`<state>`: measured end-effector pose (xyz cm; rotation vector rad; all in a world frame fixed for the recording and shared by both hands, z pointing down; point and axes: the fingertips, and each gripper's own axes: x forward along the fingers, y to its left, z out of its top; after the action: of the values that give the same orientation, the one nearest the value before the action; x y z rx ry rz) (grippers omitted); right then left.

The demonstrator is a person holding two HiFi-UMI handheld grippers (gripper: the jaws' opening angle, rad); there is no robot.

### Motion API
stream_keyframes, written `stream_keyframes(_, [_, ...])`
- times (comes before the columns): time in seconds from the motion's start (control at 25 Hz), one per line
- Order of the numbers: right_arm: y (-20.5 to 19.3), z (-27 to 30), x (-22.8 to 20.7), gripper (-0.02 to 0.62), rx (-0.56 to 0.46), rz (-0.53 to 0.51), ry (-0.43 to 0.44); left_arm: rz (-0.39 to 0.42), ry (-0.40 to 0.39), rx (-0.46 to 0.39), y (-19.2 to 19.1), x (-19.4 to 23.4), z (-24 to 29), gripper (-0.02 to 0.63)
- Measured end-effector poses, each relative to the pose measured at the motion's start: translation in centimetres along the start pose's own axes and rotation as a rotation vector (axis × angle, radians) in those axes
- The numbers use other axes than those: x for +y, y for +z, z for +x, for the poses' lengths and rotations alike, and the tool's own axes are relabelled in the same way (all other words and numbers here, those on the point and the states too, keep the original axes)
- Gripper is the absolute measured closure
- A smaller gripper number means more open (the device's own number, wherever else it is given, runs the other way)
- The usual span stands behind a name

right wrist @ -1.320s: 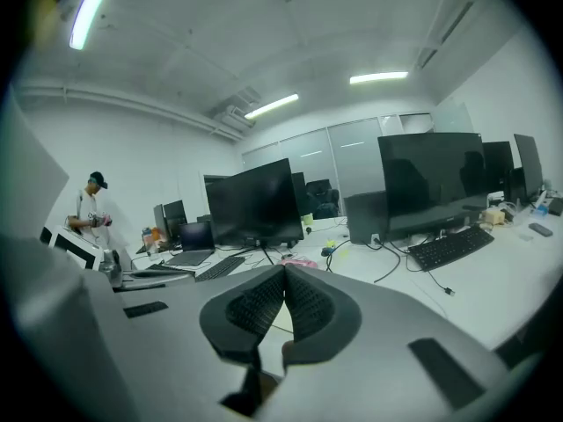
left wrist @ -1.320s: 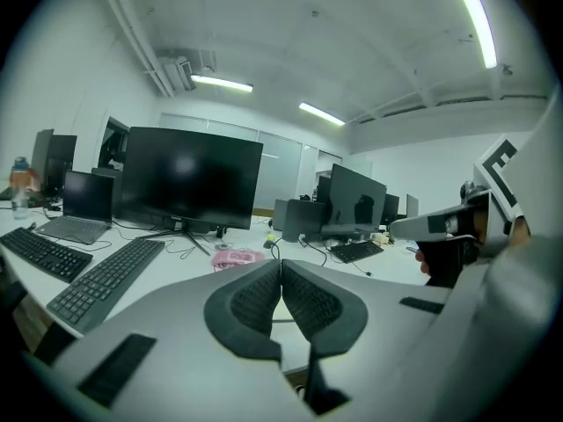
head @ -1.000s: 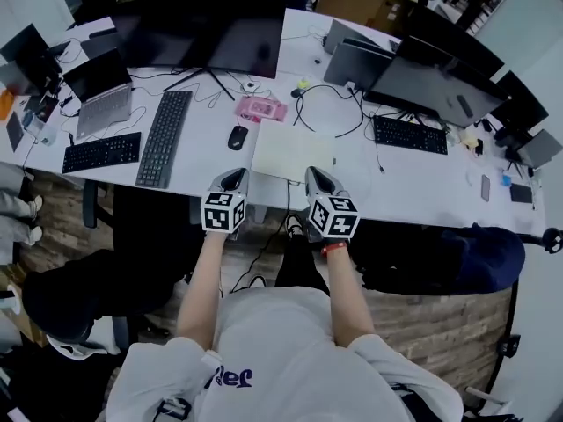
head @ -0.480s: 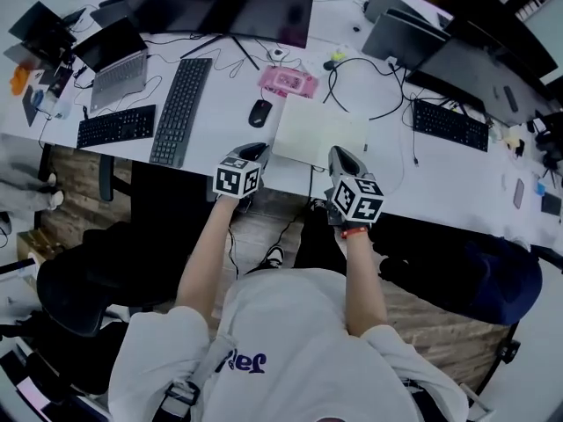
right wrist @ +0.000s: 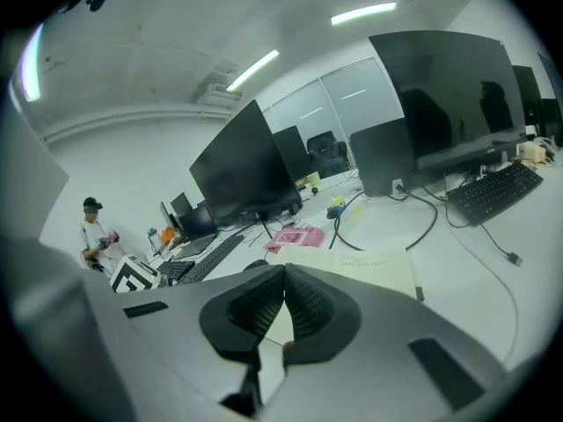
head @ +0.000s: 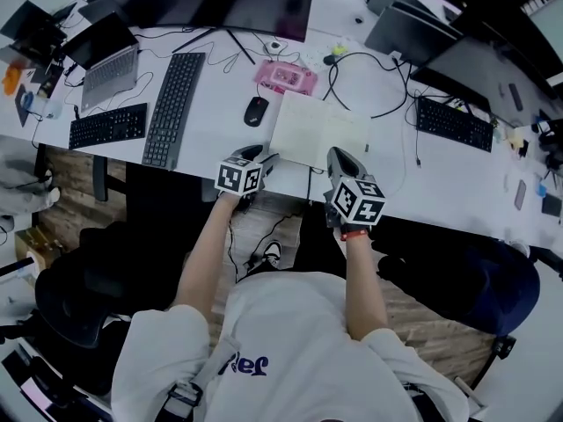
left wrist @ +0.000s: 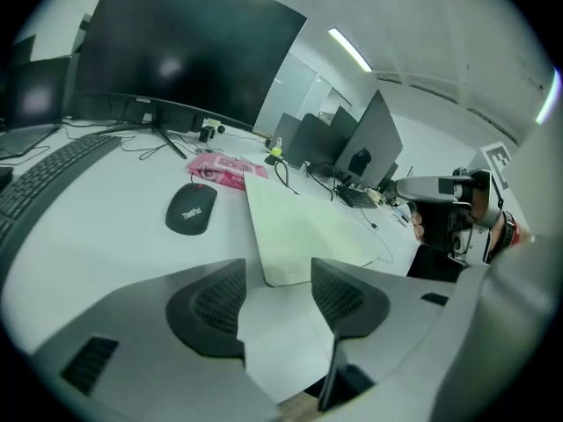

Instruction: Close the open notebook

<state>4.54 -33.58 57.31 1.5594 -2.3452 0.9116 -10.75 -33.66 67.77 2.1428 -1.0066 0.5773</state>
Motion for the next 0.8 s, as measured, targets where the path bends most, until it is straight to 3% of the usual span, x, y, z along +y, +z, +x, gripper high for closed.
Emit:
stream_keyframes(0.36, [-1.7, 0.6, -1.1, 0.580, 0.035, 0.017, -0.007, -0.055, 0.016, 0.026, -0.2, 1.3, 1.7, 0.374])
stream_keyframes(0.64, [-2.2, 0.1, -2.2, 0.580, 0.037, 0.049, -0.018, -0.090, 0.027, 0.028, -0.3, 1.1, 2.1, 0.487])
stream_keyframes(0.8, [-2.1, -0.2, -2.5, 0.580, 0.028, 0.069, -0.024, -0.119, 0.027, 0.011, -0.2, 1.0, 1.9, 0.500])
